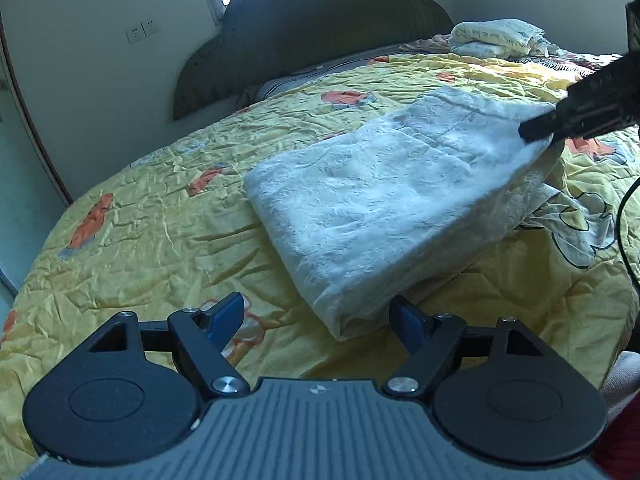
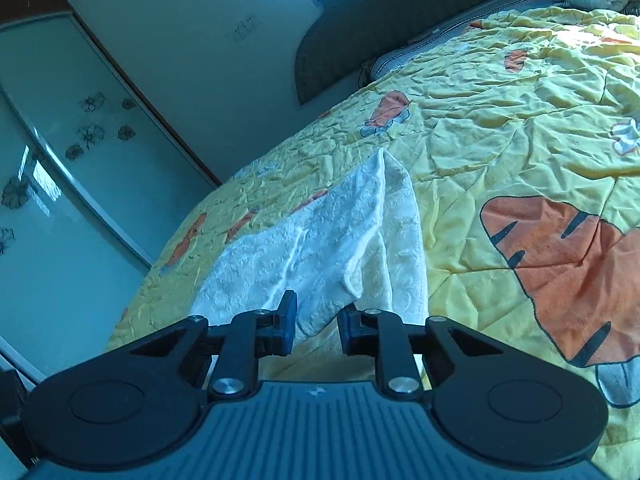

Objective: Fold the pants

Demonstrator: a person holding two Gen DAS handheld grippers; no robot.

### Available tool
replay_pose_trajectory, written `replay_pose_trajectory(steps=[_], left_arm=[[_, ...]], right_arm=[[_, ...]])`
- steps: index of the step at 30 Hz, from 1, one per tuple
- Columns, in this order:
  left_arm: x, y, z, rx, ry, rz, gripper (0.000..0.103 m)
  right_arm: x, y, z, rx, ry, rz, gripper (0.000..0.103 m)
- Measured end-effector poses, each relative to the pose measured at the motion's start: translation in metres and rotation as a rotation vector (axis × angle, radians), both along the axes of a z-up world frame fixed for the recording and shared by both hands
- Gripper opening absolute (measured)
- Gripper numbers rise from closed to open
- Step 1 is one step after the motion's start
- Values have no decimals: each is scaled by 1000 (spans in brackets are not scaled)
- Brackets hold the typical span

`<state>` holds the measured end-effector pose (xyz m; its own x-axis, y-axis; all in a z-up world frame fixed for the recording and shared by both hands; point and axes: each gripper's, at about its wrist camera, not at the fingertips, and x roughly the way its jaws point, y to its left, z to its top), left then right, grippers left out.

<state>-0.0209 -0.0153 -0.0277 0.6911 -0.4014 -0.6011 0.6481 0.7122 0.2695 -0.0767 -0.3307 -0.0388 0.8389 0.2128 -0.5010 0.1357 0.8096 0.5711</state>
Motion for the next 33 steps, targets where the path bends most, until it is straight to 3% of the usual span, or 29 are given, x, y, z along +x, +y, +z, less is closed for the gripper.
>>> replay_pose_trajectory(steps=[2, 4, 6, 8, 11, 14, 18, 20, 22, 23, 25, 27, 31, 33], left_arm=[[-2, 4, 2, -4, 11, -16, 78], [-5, 10, 11, -36, 29, -61, 80], [-5, 18, 23, -107, 58, -104, 81], [-2, 21, 37, -200, 78, -124, 84], [16, 7, 49, -277, 71, -57, 93], [39, -25, 43, -255, 103, 40, 92], [56, -47, 11, -155, 257, 69, 80], [50, -44, 8, -146, 217, 52, 80], [52, -43, 18, -175, 211, 41, 82], [59, -43, 26, -226, 223, 48, 82], [75, -49, 39, -294, 245, 63, 85], [96, -65, 46, -312, 247, 80, 89], [135, -101, 30, -197, 281, 129, 86], [140, -108, 17, -131, 330, 175, 78]], right_arm=[[0, 0, -10, -4, 40, 10, 20], [-8, -7, -10, 38, 19, 4, 22], [-17, -11, 0, 16, -15, -40, 41], [-23, -10, 17, -109, -27, -145, 62], [-11, 12, 40, -313, -80, -116, 62], [10, 44, 41, -384, -98, 77, 60], [27, 64, 14, -476, 37, 175, 60], [22, 60, 10, -481, 61, 175, 59], [24, 53, 22, -478, 44, 183, 60], [29, 52, 30, -503, 24, 186, 60], [49, 51, 42, -575, -7, 190, 60], [76, 51, 44, -608, -29, 228, 60], [136, 38, 24, -565, 58, 240, 60], [144, 30, 9, -583, 121, 226, 60]])
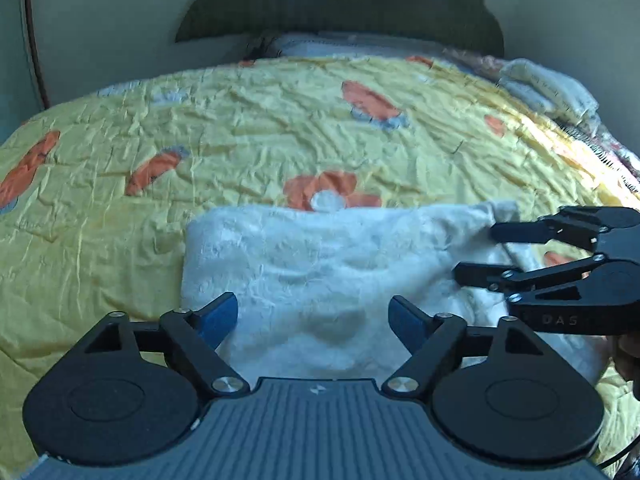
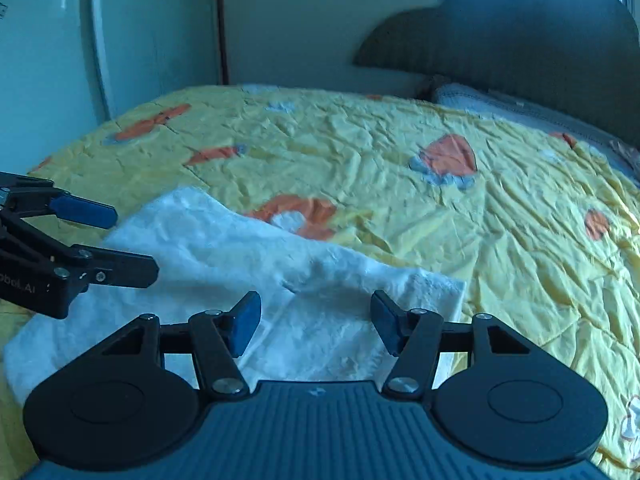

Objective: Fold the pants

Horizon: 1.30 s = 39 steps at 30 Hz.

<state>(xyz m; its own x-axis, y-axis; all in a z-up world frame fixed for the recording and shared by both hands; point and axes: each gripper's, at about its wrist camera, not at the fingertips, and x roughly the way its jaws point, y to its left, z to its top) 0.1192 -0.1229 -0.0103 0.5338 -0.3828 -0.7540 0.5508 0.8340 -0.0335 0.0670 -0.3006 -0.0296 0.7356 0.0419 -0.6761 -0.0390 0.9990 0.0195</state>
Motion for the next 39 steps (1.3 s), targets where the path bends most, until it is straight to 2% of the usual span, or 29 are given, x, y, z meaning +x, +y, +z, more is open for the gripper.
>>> replay_pose_trajectory(steps=[2, 4, 6, 8, 10, 12, 14, 16, 19, 24, 28, 34, 39], left_arm=[[-10, 4, 0, -19, -2, -15, 80], [-20, 10, 4, -54, -13, 12, 82], [-26, 12, 5, -70, -27, 38, 85], [-30, 9, 5, -37, -54, 68, 85], [-34, 8, 4, -21, -62, 78, 85], [-36, 11, 2, -31, -46, 97, 85], [-40, 14, 1, -35, -45, 103, 86], [-44, 16, 1, -19, -64, 113, 86], [-50, 17, 0, -9, -72, 117, 87], [-56, 18, -2, 2, -75, 118, 88], [-59, 17, -5, 19, -81, 112, 88], [-59, 17, -5, 24, -84, 123, 88], [-61, 18, -5, 26, -87, 138, 88]], right_arm=[[-15, 0, 0, -45, -17, -45, 60], [-37, 8, 9, -92, -74, -63, 60], [-58, 14, 17, -51, -113, -31, 60], [-69, 19, 18, -7, -112, 4, 60], [-70, 25, 9, -23, -71, 9, 60], [-68, 26, -1, -63, -34, -55, 61], [-76, 26, 1, -35, -56, -93, 60], [-89, 25, 9, 39, -98, -92, 61], [-103, 34, 16, 54, -128, -80, 61], [-105, 50, 11, 31, -97, -15, 62], [-102, 45, -1, 56, -66, -41, 62], [-108, 47, 8, 64, -93, -48, 63], [-109, 50, 5, 62, -79, -39, 63]])
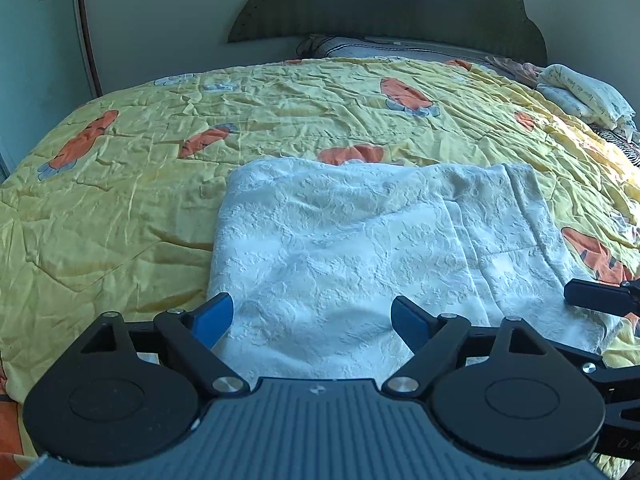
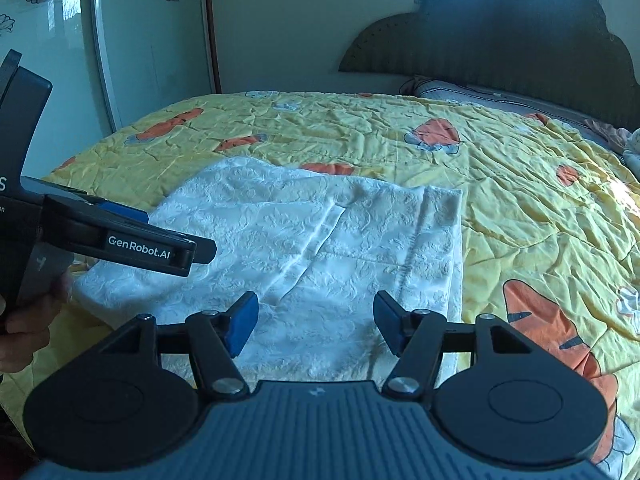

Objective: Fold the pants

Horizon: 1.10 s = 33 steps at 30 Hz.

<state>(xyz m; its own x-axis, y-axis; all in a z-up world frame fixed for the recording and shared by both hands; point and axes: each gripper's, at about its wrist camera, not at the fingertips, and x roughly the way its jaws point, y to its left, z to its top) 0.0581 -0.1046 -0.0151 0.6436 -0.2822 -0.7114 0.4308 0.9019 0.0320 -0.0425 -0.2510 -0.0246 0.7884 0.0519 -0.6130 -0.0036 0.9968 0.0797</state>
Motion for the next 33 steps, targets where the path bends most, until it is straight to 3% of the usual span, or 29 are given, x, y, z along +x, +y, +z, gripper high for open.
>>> replay_pose_trajectory(steps=[21, 30, 33], left_arm=[[-6, 1, -1, 12, -10, -6, 89], [16, 34, 11, -108, 44, -3, 89], [46, 57, 6, -187, 144, 5, 89]], right_arm=[[-3, 1, -5, 6, -3, -3, 69], [-5, -62, 1, 215, -49, -110, 69], [1, -103, -14, 363, -19, -153, 69]])
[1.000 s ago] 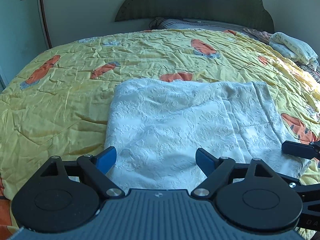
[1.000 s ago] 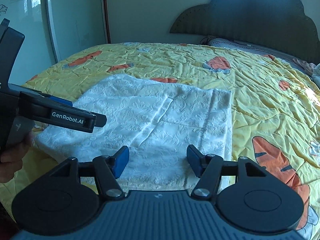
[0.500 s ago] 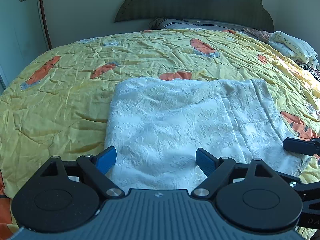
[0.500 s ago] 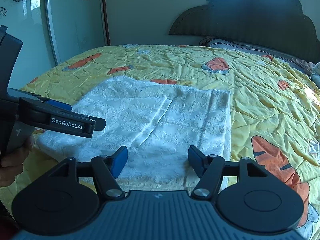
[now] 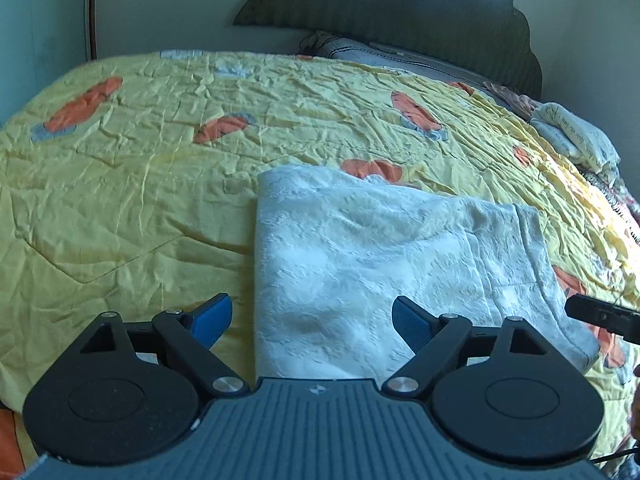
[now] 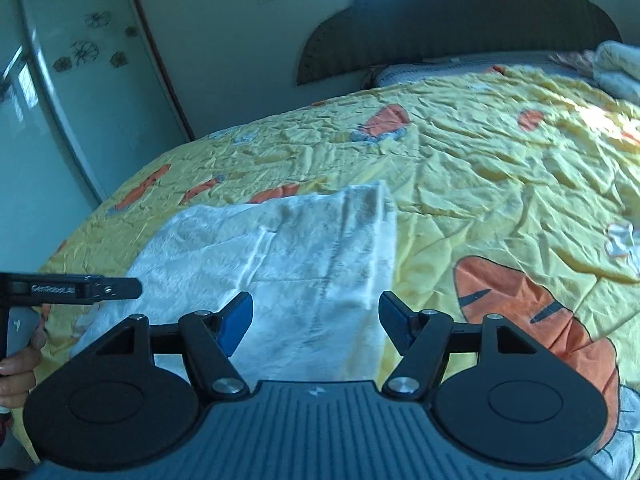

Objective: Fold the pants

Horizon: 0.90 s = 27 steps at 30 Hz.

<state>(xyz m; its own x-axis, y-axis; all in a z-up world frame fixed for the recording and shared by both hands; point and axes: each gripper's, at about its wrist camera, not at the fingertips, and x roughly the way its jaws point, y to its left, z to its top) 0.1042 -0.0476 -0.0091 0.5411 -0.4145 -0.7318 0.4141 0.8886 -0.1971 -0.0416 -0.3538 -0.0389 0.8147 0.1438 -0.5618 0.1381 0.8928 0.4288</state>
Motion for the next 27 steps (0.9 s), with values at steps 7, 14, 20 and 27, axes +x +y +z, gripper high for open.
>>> replay_pose_trajectory(steps=[7, 14, 20, 27], left_arm=[[63, 31, -26, -254, 305, -106, 91], [79, 19, -40, -401, 378, -236, 96], [67, 6, -35, -315, 282, -207, 56], [38, 9, -19, -235, 87, -191, 17]], right_arm=[[37, -55, -48, 452, 46, 178, 71], [83, -59, -57, 561, 26, 320, 71], [105, -38, -52, 433, 75, 295, 32], [89, -18, -23, 346, 13, 281, 25]])
